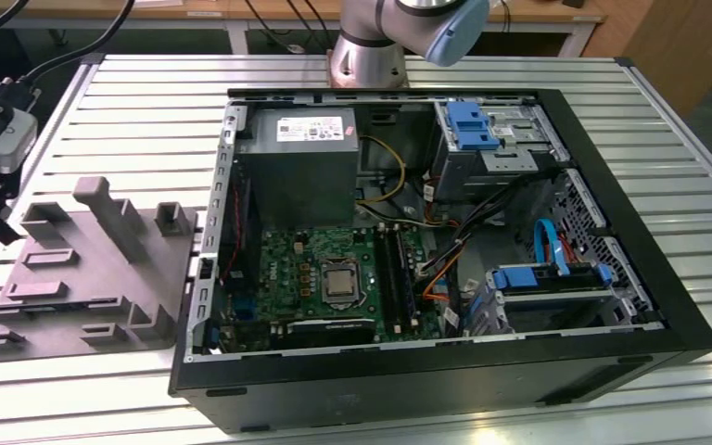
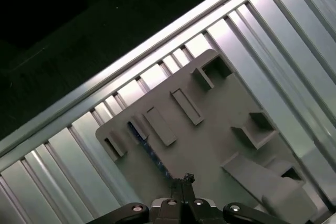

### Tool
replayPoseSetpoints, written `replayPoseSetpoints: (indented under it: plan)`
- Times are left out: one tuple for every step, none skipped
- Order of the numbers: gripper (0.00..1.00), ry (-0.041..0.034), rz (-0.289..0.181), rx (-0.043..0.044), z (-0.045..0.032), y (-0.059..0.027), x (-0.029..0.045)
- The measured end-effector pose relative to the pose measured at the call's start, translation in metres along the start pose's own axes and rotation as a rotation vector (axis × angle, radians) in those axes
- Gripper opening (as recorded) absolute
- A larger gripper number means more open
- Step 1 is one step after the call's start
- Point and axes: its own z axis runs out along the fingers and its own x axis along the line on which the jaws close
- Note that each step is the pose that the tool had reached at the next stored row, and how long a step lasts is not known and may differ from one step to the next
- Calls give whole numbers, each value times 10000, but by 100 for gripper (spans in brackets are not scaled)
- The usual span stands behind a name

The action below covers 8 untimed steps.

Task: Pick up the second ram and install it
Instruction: 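Pick up the second ram and move it above second insertion slot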

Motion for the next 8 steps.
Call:
replayPoseSetpoints:
  plan:
    - [10,9,-178,-5,3,0,0]
    - [10,17,-359,-9,6,0,0]
    - [10,25,-538,-14,9,0,0]
    - [10,34,-718,-18,12,-1,0]
    - [10,42,-897,-22,16,-1,0]
    - [10,51,-1093,-28,19,-1,0]
    - [10,60,-1273,-32,22,-1,0]
    - [10,69,-1453,-36,25,-1,1]
